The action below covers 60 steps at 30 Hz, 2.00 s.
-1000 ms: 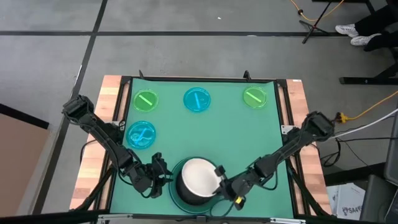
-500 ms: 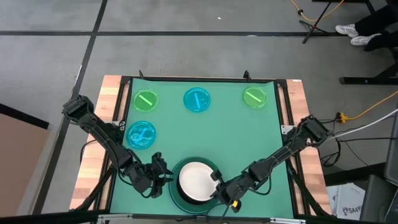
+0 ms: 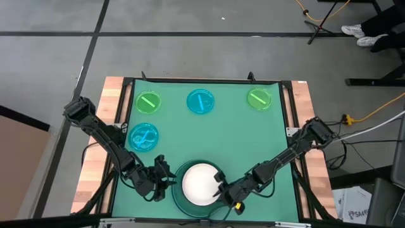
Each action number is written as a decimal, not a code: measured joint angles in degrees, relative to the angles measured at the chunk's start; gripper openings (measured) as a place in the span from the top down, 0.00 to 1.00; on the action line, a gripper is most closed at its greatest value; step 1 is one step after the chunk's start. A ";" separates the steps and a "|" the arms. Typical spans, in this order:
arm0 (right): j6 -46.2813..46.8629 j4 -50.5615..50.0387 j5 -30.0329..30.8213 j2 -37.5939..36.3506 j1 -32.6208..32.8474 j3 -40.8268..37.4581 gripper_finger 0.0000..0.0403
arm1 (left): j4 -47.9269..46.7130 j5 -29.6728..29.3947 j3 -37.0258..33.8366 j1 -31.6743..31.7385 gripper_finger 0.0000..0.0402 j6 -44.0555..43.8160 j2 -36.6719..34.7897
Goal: Stack plastic plates
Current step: Stack the right green plate on top of the white plate
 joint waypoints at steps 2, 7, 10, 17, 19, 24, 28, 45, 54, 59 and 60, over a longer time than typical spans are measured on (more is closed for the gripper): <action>0.00 -0.28 0.00 -0.54 0.09 -0.02 0.70 | 0.00 0.00 0.00 0.00 0.71 -0.01 0.00; 1.10 -1.09 -0.15 -3.57 0.13 -0.02 0.63 | 0.00 0.02 0.01 0.02 0.71 -0.02 0.00; 3.23 -4.25 -0.53 -6.55 0.13 0.00 0.63 | 0.00 0.00 0.00 0.13 0.71 -0.01 0.00; 4.53 -17.37 4.41 -13.59 0.11 -0.02 0.62 | 0.00 -0.33 0.02 2.79 0.71 0.75 0.00; 4.53 -21.08 6.59 -15.21 -0.52 -0.01 0.62 | 0.00 -0.39 0.02 4.24 0.71 1.94 0.00; 5.58 -27.72 8.98 -18.49 -4.28 -1.86 0.62 | 0.02 -0.24 0.02 8.10 0.71 5.99 0.00; 7.32 -28.87 8.97 -22.34 -8.98 -7.28 0.62 | 0.07 -0.28 0.04 10.75 0.71 9.79 0.00; 9.92 -30.18 12.72 -40.01 -44.66 -30.32 0.62 | 1.43 2.01 -8.87 20.37 0.71 25.43 -12.28; 3.47 -26.55 10.58 -37.35 -61.89 -32.09 0.62 | 11.80 2.04 -19.53 23.17 0.71 23.65 -17.03; 1.32 -22.13 6.17 -33.19 -66.87 -32.06 0.62 | 12.73 2.01 -20.95 24.06 0.71 24.05 -17.03; 0.72 -21.16 5.90 -32.20 -67.49 -32.06 0.62 | 12.70 2.03 -21.02 24.23 0.71 24.05 -17.03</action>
